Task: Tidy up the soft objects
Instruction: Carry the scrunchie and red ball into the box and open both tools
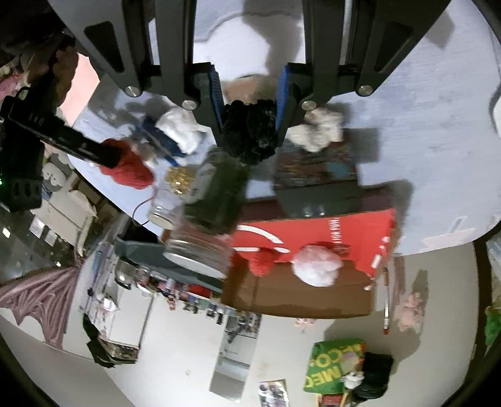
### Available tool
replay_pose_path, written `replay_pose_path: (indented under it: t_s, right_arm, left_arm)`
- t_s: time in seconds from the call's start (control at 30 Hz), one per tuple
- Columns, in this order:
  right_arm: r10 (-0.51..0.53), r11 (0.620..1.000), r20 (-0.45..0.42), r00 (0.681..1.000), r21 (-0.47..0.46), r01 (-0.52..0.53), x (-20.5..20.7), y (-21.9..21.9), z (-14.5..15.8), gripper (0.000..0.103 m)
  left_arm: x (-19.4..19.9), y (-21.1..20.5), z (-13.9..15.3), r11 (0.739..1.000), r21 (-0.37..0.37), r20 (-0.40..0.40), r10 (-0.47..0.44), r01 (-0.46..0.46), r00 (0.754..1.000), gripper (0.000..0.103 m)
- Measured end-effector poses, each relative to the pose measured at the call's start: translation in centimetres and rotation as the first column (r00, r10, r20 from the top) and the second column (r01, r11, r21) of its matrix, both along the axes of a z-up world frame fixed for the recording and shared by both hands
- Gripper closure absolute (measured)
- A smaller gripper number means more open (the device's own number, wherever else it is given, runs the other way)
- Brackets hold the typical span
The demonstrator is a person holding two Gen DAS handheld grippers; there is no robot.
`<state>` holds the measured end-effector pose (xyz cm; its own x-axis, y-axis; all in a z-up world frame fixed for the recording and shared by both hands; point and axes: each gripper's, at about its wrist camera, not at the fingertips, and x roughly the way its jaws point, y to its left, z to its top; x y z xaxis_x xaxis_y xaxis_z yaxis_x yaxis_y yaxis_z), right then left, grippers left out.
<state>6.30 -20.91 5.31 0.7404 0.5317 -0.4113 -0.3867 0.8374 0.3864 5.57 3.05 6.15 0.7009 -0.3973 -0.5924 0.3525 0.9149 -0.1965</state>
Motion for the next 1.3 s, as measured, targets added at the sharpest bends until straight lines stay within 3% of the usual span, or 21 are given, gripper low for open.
replay_pose_path:
  t_s: [0.47, 0.87, 1.3]
  right_arm:
    - [-0.111, 0.991, -0.026, 0.993, 0.069, 0.113, 0.7, -6.3, 0.1, 0.067]
    - [-0.037, 0.989, -0.006, 0.999, 0.141, 0.037, 4.2, -8.5, 1.8, 0.067]
    - [0.057, 0.998, 0.031, 0.998, 0.034, -0.058, 10.7, -6.0, 5.3, 0.067]
  left_arm:
    - [1.5, 6.2, -0.3, 0.992, 0.032, -0.032, 0.120, -0.119, 0.992, 0.073]
    - [4.9, 8.1, 0.5, 0.998, 0.035, -0.024, 0.060, -0.059, 0.998, 0.073]
    - [8.7, 7.3, 4.6, 0.997, 0.073, 0.032, -0.016, 0.014, 0.999, 0.073]
